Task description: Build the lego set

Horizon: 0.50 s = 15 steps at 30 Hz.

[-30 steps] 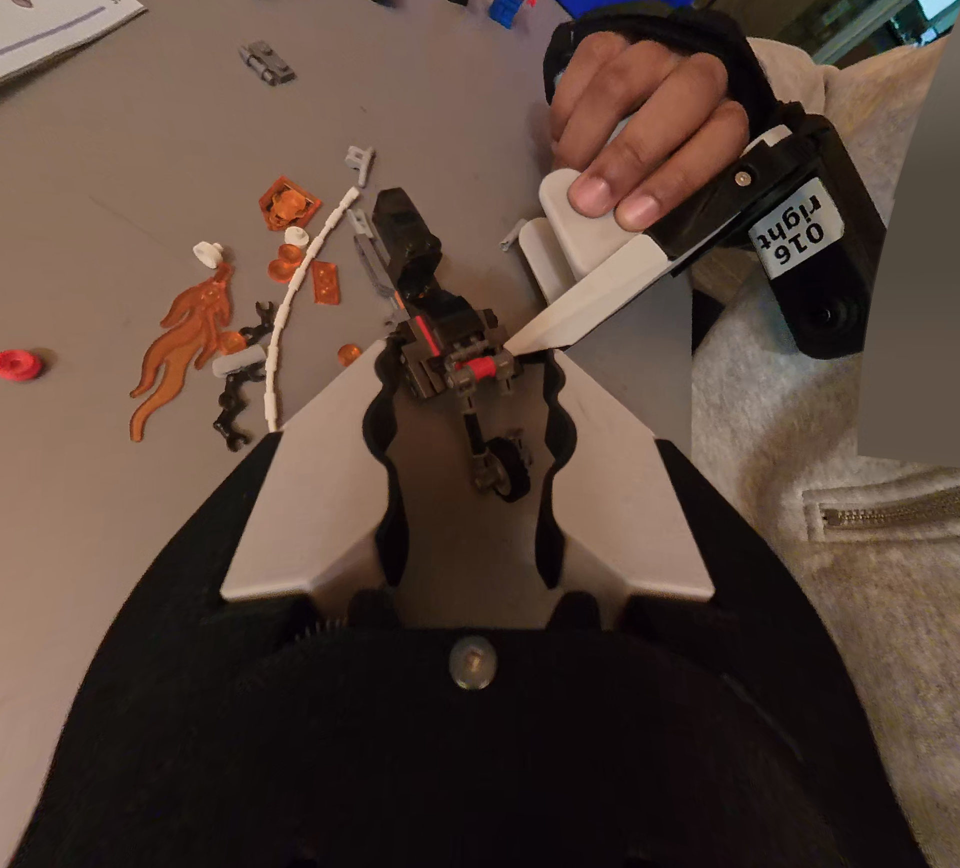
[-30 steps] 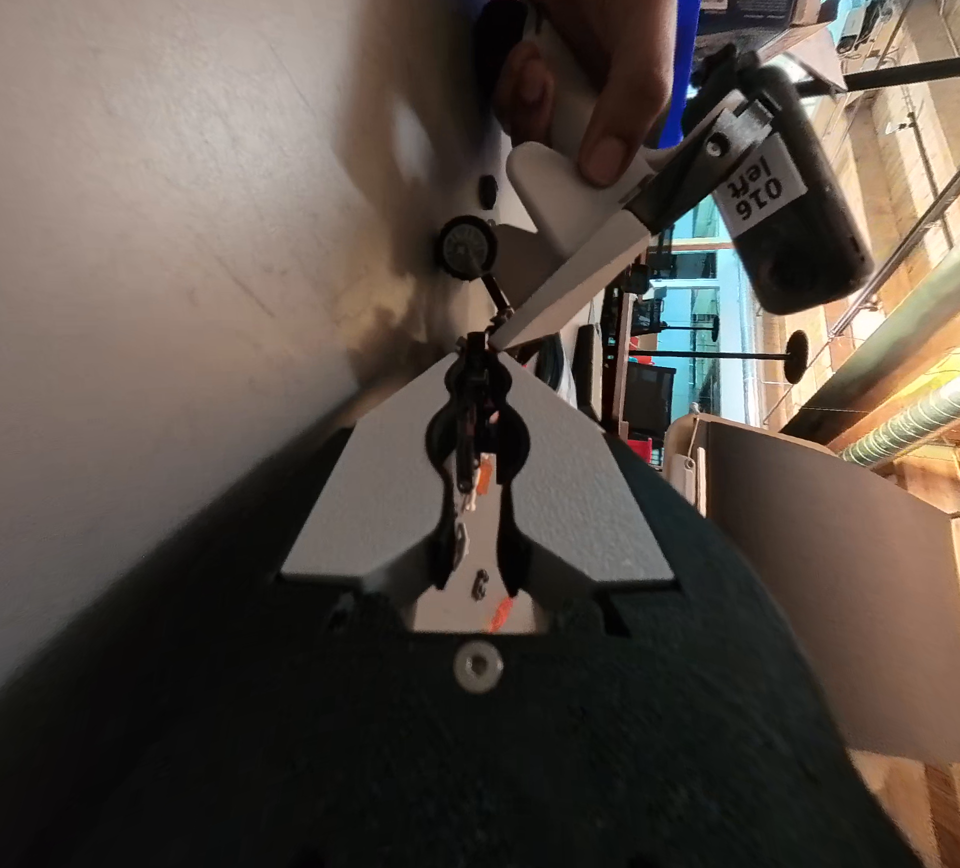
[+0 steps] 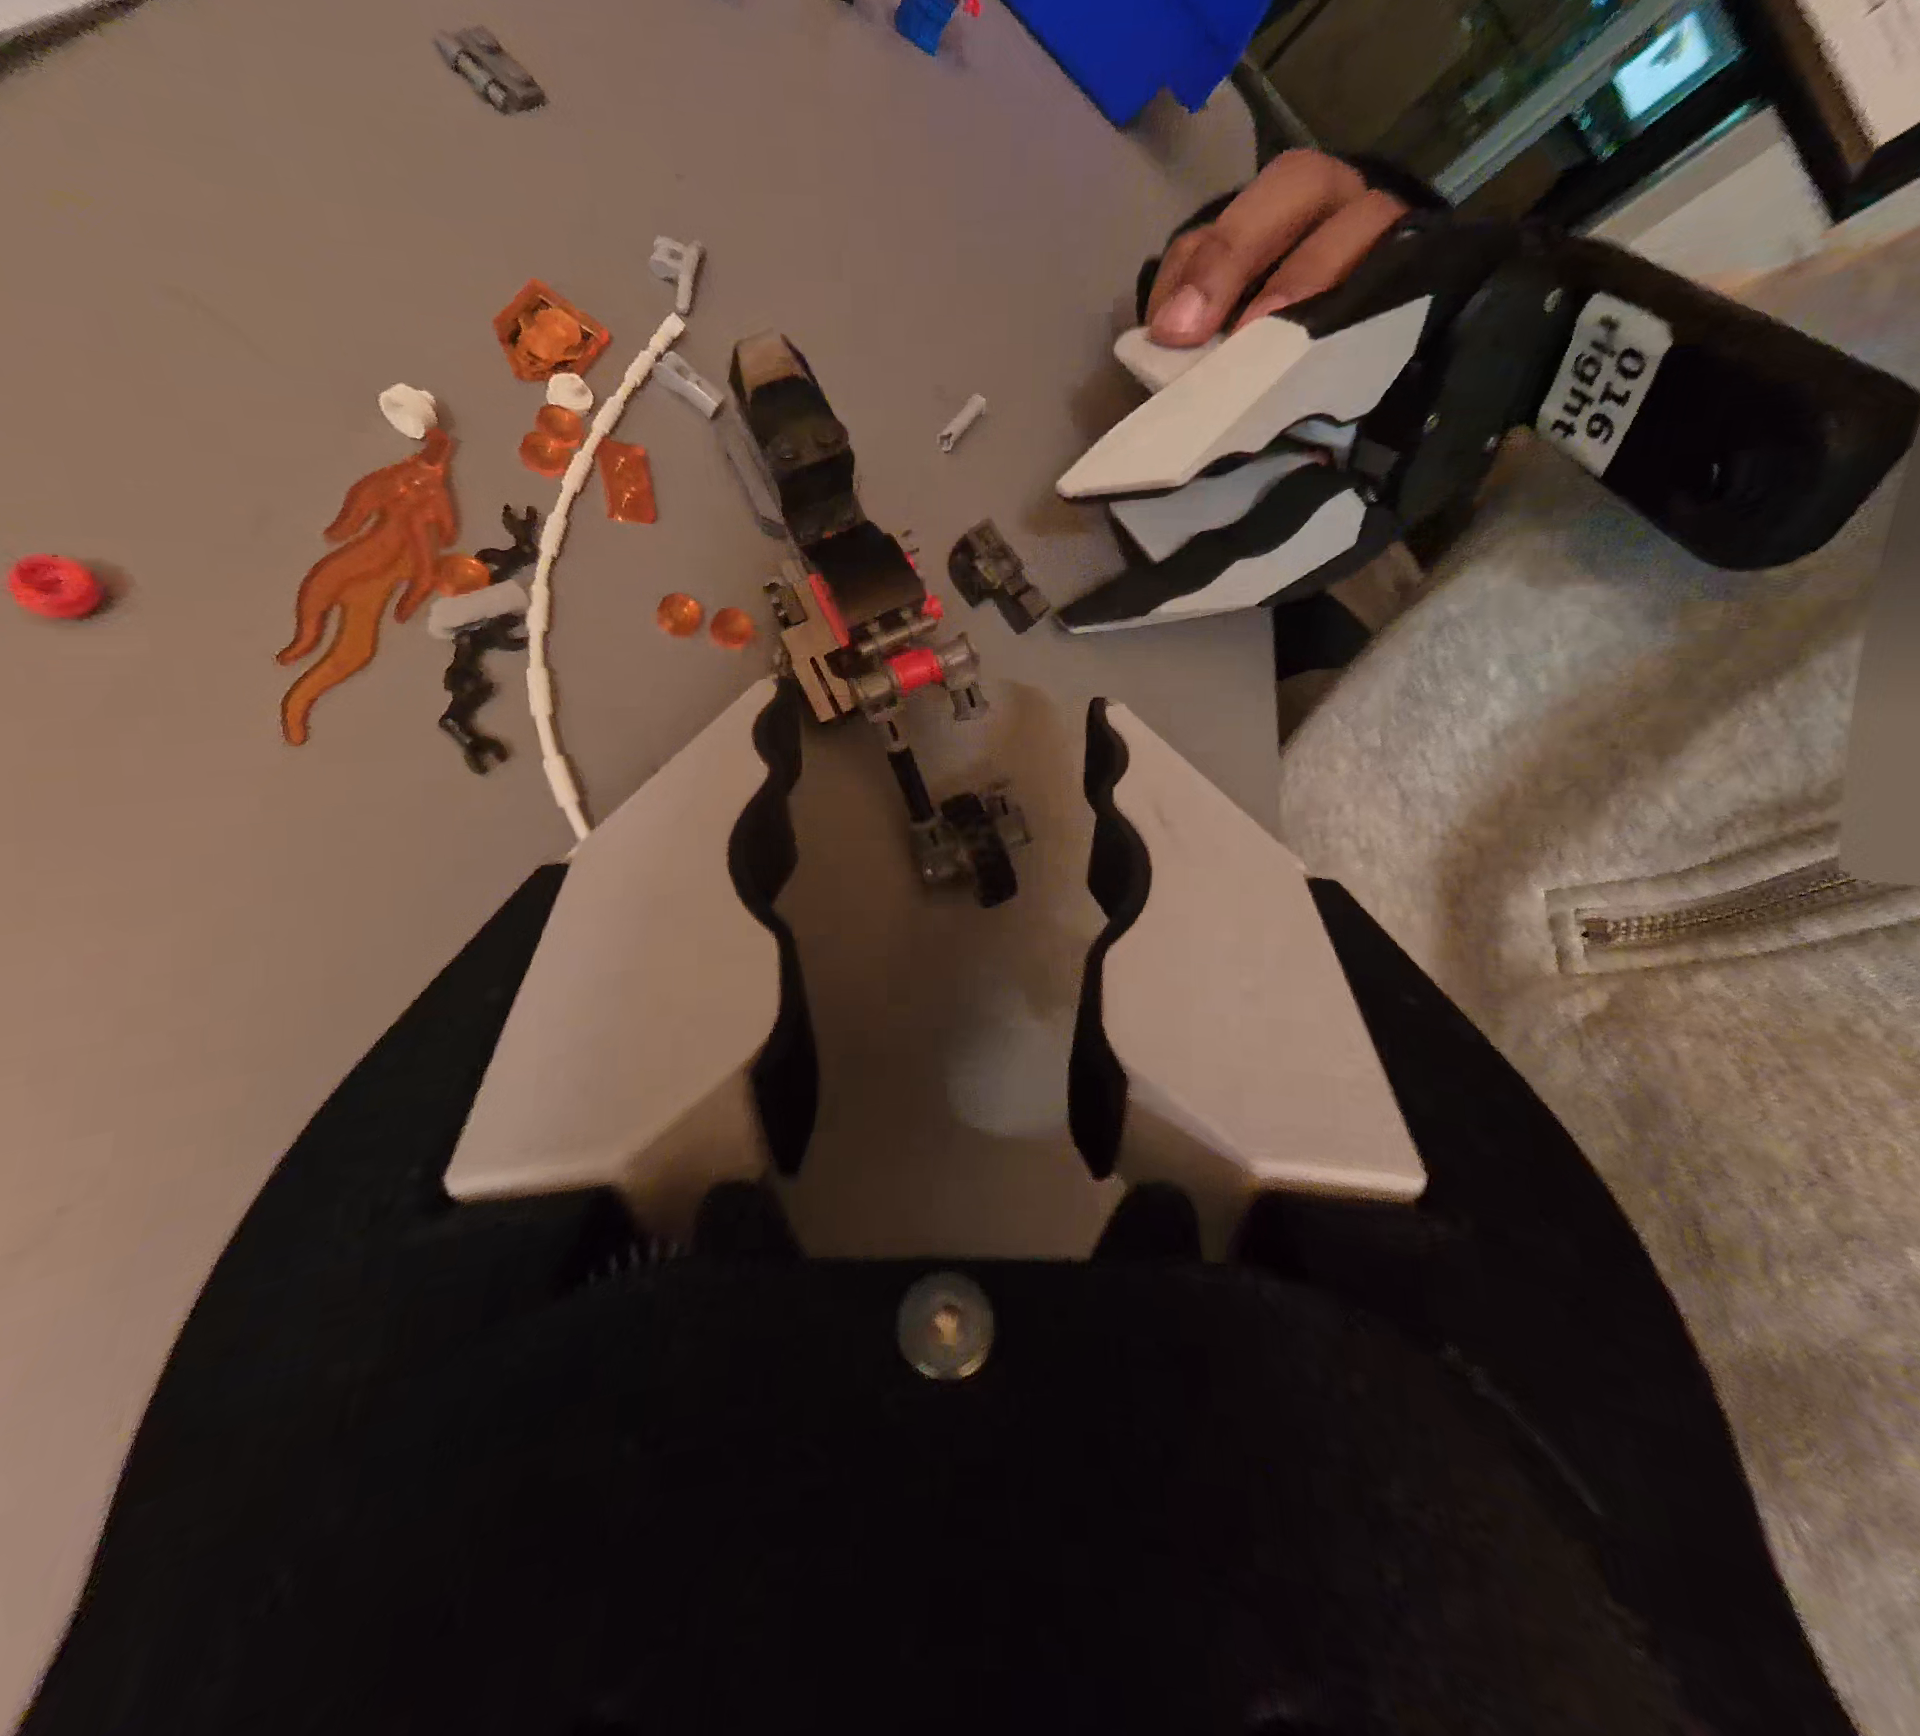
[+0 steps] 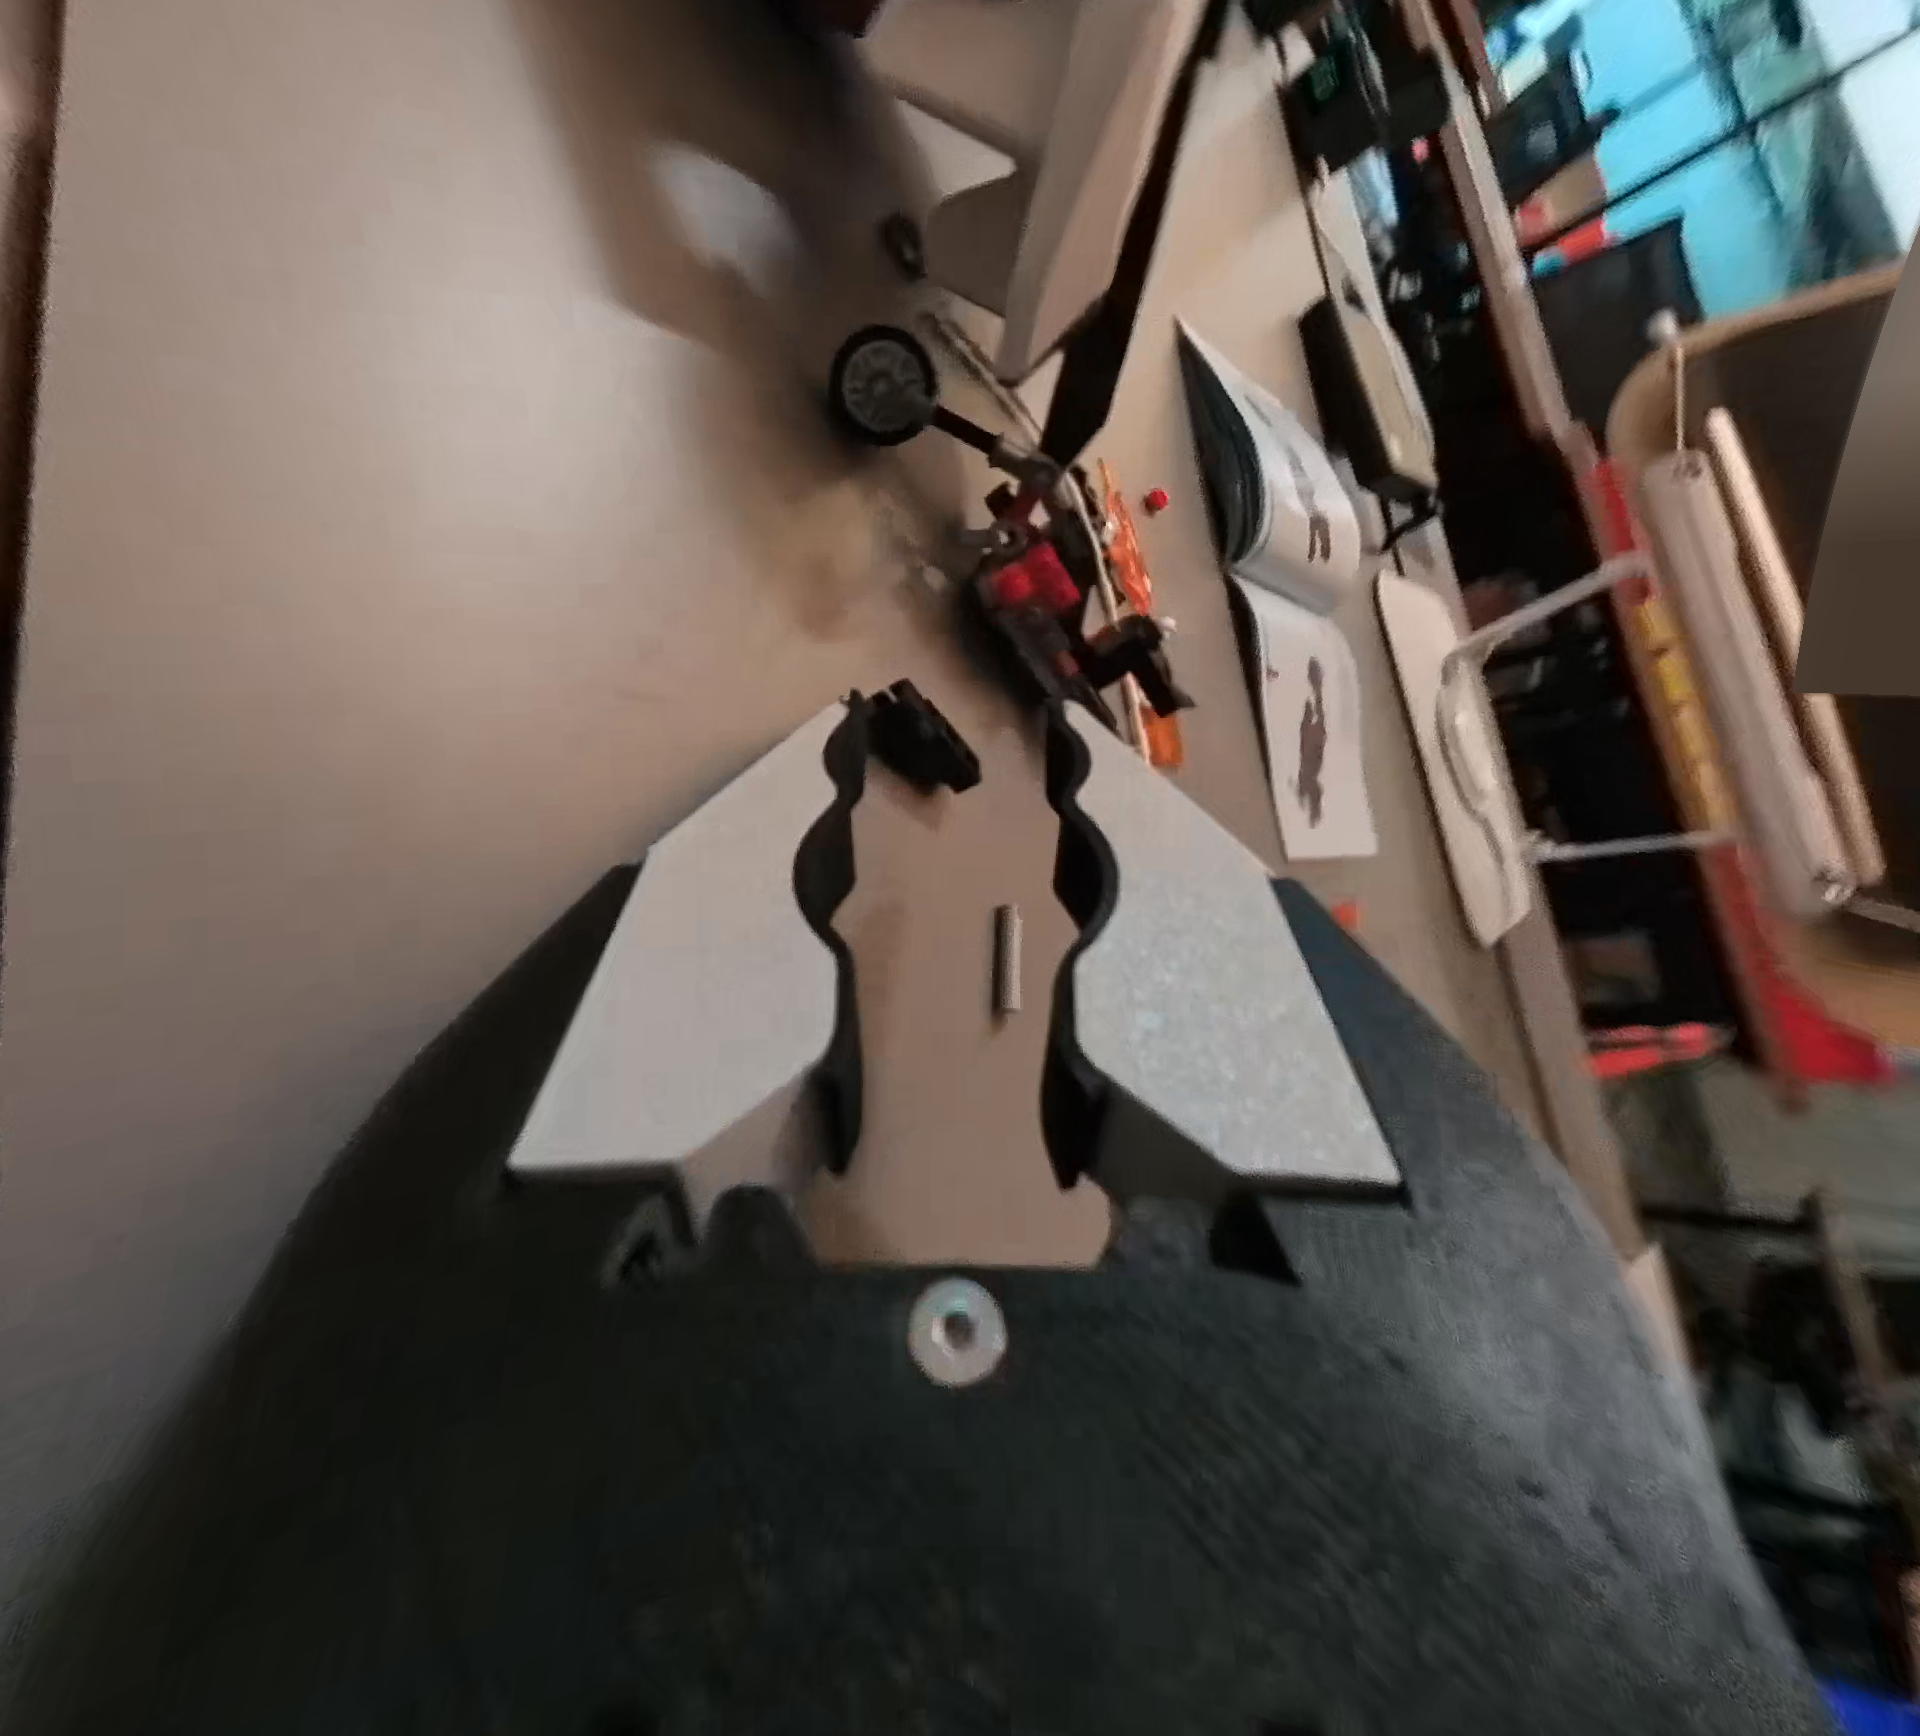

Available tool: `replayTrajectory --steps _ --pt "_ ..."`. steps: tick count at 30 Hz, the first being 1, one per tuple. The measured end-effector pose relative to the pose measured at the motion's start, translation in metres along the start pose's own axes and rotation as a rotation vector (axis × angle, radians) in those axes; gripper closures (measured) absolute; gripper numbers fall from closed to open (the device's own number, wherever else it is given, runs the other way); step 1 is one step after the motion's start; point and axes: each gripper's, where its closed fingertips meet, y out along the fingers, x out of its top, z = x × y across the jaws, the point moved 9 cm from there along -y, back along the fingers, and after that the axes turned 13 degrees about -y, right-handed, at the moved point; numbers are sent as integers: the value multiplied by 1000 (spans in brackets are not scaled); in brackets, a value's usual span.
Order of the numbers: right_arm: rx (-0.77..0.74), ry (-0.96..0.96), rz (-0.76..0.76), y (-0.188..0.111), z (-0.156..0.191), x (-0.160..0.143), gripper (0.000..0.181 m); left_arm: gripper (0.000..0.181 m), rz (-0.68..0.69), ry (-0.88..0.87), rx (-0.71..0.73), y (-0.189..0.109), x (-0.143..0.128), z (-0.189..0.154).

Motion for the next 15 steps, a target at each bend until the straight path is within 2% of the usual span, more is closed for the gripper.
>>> replayTrajectory --steps 4,8,12,15 --pt "-3 291 54 -7 -8 -2 148 128 -72 -60 -119 -9 1 1" --pt "125 562 115 -9 -7 -6 147 127 -132 -160 -159 -6 -1 4" --pt "102 733 77 -11 -8 -2 151 124 -159 -170 -175 -2 -5 -2" --pt "123 814 132 -7 -6 -5 140 124 -156 -168 -194 0 -8 -5"
